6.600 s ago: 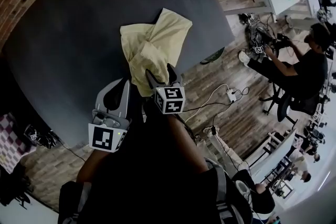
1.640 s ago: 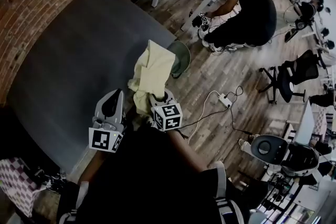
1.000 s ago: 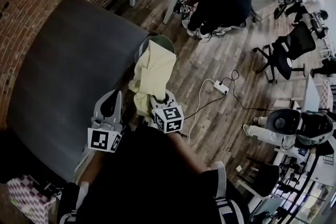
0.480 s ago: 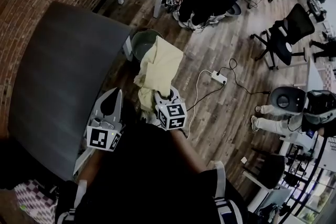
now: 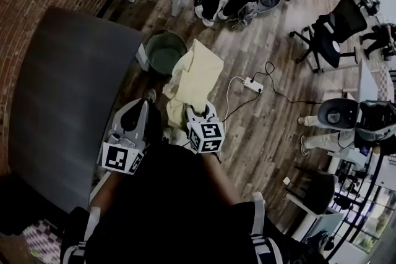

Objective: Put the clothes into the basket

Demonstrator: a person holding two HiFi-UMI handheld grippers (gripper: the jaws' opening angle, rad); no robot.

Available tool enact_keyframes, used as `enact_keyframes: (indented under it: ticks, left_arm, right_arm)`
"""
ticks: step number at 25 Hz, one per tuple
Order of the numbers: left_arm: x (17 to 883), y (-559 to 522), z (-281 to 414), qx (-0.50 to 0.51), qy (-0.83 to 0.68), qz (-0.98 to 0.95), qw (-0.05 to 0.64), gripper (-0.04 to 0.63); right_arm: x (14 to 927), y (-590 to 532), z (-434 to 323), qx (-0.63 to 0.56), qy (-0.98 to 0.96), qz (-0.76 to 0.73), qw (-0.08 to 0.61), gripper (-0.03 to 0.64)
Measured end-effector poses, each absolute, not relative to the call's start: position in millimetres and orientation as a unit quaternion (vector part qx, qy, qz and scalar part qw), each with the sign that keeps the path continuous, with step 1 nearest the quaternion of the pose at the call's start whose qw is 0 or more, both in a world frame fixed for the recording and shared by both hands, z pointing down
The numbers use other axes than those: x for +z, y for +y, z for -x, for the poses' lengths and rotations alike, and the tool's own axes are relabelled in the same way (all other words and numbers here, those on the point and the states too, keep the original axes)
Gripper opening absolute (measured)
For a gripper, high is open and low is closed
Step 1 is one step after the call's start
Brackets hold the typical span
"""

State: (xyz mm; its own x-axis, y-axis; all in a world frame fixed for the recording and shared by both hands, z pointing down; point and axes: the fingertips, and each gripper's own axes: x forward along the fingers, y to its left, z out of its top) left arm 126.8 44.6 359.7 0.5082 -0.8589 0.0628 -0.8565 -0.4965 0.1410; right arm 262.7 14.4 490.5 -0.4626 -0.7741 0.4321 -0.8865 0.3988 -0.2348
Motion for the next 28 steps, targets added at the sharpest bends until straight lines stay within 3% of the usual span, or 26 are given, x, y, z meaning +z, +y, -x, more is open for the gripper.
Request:
enact_keyframes:
  ticks: [28]
  left_arm:
    - [367, -149, -85, -0.016, -0.445, -0.89, 0.104, 0.003]
  right_arm:
    - [482, -139, -235, 0.232, -0.789, -0.552, 0.139, 0.1]
